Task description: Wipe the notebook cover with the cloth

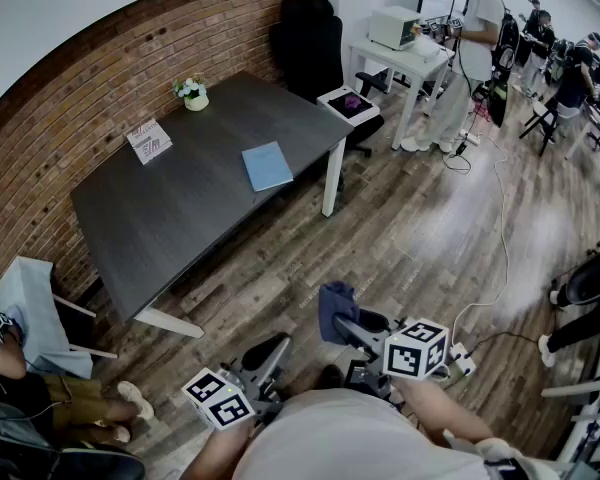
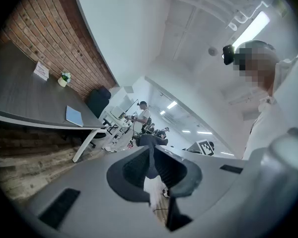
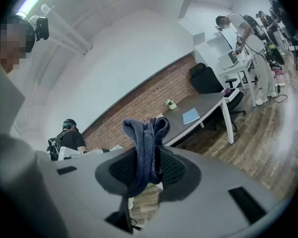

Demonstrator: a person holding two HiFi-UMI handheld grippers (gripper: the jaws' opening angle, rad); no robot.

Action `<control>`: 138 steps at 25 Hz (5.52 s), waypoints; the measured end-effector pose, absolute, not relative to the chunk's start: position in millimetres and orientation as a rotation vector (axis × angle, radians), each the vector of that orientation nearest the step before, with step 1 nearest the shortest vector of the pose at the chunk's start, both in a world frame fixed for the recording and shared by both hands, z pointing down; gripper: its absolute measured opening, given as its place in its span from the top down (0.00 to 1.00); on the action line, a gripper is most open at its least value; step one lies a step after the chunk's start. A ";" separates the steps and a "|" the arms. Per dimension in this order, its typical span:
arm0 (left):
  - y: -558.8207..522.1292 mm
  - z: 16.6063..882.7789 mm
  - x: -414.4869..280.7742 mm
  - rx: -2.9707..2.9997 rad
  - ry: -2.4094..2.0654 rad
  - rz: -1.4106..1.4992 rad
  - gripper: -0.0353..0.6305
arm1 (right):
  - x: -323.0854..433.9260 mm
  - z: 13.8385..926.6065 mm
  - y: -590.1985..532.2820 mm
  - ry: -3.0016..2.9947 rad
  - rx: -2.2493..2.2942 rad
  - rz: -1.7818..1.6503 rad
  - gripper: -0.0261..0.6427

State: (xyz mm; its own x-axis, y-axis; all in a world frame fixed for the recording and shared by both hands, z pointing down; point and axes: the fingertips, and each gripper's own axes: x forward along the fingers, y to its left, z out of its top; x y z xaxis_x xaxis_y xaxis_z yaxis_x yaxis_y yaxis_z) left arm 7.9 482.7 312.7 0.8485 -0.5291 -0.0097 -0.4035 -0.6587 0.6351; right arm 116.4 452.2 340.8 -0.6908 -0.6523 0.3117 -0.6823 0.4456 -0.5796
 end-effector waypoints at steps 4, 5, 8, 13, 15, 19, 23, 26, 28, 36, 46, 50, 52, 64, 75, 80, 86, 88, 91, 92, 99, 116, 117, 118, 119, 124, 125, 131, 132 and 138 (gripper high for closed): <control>474.1 314.0 11.3 2.385 -0.675 -0.257 0.89 | 117.3 340.7 443.3 -2.646 1.204 1.067 0.79; 473.3 314.5 13.1 2.386 -0.673 -0.255 0.89 | 118.1 340.9 442.5 -2.647 1.201 1.063 0.79; 472.4 316.1 19.2 2.388 -0.666 -0.245 0.89 | 121.2 342.0 440.8 -2.648 1.192 1.054 0.79; 467.4 317.5 25.1 2.380 -0.683 -0.250 0.89 | 129.0 345.1 435.7 -2.647 1.179 1.052 0.79; 464.0 318.1 26.7 2.373 -0.700 -0.258 0.89 | 133.4 345.4 433.1 -2.646 1.170 1.048 0.79; 455.9 318.2 30.5 2.362 -0.733 -0.270 0.89 | 144.2 344.7 425.3 -2.648 1.159 1.015 0.79; 449.3 319.3 36.8 2.352 -0.763 -0.266 0.89 | 156.1 344.2 413.9 -2.635 1.153 0.998 0.79; 444.8 321.4 44.2 2.341 -0.785 -0.266 0.89 | 166.9 344.8 404.3 -2.630 1.154 1.008 0.79; 441.2 322.8 50.1 2.335 -0.801 -0.266 0.89 | 175.1 345.0 397.2 -2.631 1.154 0.996 0.79; 430.6 334.1 66.5 2.312 -0.851 -0.257 0.89 | 195.7 339.6 370.3 -2.688 1.092 1.034 0.80; 387.7 343.7 57.9 2.303 -0.848 -0.248 0.89 | 185.2 358.3 332.1 -2.627 1.087 0.995 0.80; 355.5 351.0 50.3 2.302 -0.812 -0.243 0.89 | 173.4 366.9 306.0 -2.614 1.105 1.081 0.79; 336.6 351.8 43.0 2.303 -0.792 -0.238 0.89 | 163.7 368.5 291.3 -2.602 1.113 1.096 0.79; 221.1 353.7 -17.9 2.321 -0.696 -0.175 0.89 | 89.9 362.9 188.4 -2.546 1.178 1.051 0.78; 161.5 365.5 -61.1 2.325 -0.637 -0.146 0.89 | 34.1 362.3 121.8 -2.533 1.212 1.029 0.78; 140.7 371.9 -64.1 2.312 -0.643 -0.144 0.89 | 28.0 365.7 95.7 -2.523 1.196 1.010 0.78; 102.1 379.8 -59.3 2.295 -0.712 -0.150 0.89 | 31.7 373.3 50.9 -2.527 1.118 0.995 0.78; 83.2 382.8 -56.7 2.286 -0.757 -0.158 0.89 | 33.7 377.2 33.1 -2.529 1.076 0.997 0.78; 56.3 388.4 -49.3 2.267 -0.820 -0.162 0.89 | 37.9 383.2 7.2 -2.527 1.006 1.000 0.78; 47.7 391.4 -46.0 2.254 -0.840 -0.159 0.89 | 39.9 385.1 -1.7 -2.526 0.982 1.001 0.78; -6.6 418.9 -25.2 2.188 -0.966 -0.129 0.89 | 51.6 409.9 -66.5 -2.499 0.833 1.019 0.78; -67.2 489.5 -51.8 2.076 -1.087 0.028 0.89 | 19.4 509.7 -152.7 -2.290 0.754 1.068 0.78; -68.9 494.3 -53.9 2.071 -1.084 0.038 0.89 | 15.2 514.3 -155.0 -2.280 0.753 1.070 0.78; -70.7 498.9 -56.3 2.066 -1.081 0.048 0.89 | 11.2 518.6 -157.4 -2.270 0.753 1.071 0.78; -72.4 503.5 -58.7 2.061 -1.079 0.058 0.89 | 7.4 523.1 -159.6 -2.260 0.754 1.073 0.78; -78.3 518.7 -65.9 2.041 -1.066 0.092 0.89 | -7.6 540.9 -169.8 -2.213 0.769 1.112 0.78; -78.7 519.8 -66.9 2.039 -1.063 0.095 0.89 | -11.2 544.0 -172.5 -2.206 0.772 1.122 0.78; -81.9 520.4 -76.0 2.034 -1.057 0.097 0.89 | -45.7 558.4 -197.4 -2.194 0.758 1.214 0.78; -82.5 520.1 -77.2 2.031 -1.057 0.096 0.89 | -50.5 561.0 -202.1 -2.189 0.756 1.229 0.78; -81.2 521.4 -78.7 2.020 -1.051 0.104 0.89 | -51.3 592.6 -219.0 -2.088 0.791 1.244 0.78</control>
